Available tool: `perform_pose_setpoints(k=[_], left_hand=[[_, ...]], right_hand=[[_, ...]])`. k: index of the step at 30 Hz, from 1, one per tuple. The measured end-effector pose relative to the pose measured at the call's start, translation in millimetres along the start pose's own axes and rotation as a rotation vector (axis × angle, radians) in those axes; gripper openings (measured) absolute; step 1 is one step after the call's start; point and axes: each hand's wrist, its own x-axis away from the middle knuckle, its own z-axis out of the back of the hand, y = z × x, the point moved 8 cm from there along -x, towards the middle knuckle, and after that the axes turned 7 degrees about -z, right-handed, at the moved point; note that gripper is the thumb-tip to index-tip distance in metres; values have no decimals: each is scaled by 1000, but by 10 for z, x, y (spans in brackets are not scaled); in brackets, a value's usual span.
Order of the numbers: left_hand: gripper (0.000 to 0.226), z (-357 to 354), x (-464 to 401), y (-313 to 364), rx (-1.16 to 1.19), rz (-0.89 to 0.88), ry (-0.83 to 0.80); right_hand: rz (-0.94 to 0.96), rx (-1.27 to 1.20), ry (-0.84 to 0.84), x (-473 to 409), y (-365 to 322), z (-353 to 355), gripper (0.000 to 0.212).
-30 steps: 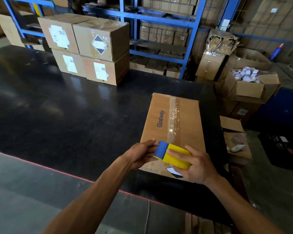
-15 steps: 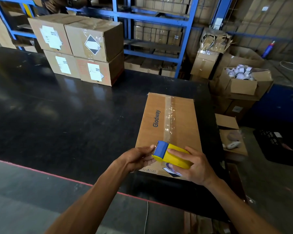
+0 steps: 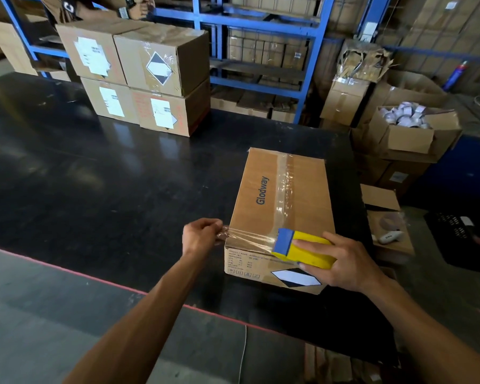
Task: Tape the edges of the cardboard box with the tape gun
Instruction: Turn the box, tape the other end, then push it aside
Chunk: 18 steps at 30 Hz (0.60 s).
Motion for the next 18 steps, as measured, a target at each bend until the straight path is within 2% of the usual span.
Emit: perform_pose_setpoints(k=[2, 5, 9, 13, 18], left_hand=[[8, 23, 20, -17, -76, -64, -6], [15, -12, 131, -141, -173, -135, 97], [17, 6, 244, -268, -201, -122, 231], [12, 10, 279, -340, -277, -123, 280], [12, -2, 230, -361, -350, -215, 262]], right_hand=[[18, 50, -27, 49, 36, 10, 61], [25, 106, -47, 71, 12, -52, 58], [30, 185, -91, 104, -9, -166, 57], [31, 235, -106, 112, -6, -198, 58], [33, 273, -141, 116, 28, -213, 57]])
